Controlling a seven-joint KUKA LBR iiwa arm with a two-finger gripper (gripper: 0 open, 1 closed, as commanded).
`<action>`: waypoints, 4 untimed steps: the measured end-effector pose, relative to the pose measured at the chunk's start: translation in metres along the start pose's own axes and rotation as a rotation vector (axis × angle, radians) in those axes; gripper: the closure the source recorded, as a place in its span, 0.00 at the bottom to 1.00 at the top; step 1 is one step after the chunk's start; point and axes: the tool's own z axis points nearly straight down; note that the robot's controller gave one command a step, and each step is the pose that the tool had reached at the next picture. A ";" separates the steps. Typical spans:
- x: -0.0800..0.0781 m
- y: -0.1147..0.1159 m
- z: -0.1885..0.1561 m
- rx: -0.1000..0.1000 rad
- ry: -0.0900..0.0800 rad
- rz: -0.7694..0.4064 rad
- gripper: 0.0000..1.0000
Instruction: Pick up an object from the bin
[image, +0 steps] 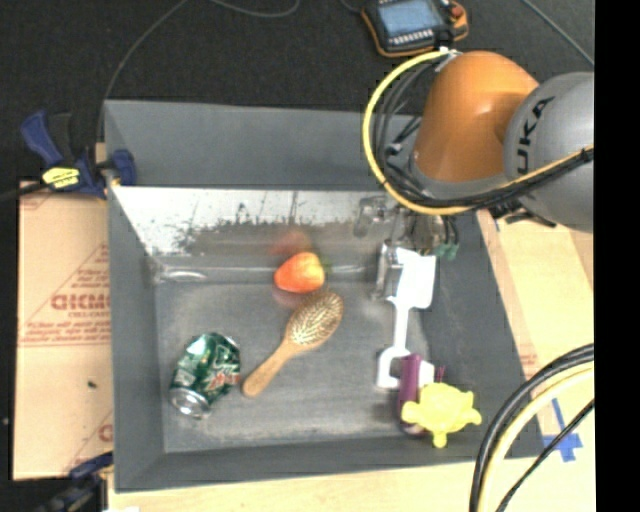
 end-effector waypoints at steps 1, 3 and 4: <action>0.000 0.000 0.000 0.000 0.000 0.000 0.00; -0.006 0.003 -0.136 0.001 -0.004 0.067 0.00; 0.000 0.009 -0.055 -0.001 -0.004 0.092 0.00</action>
Offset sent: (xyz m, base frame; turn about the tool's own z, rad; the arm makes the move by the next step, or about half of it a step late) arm 0.0054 -0.0109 0.0176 0.1048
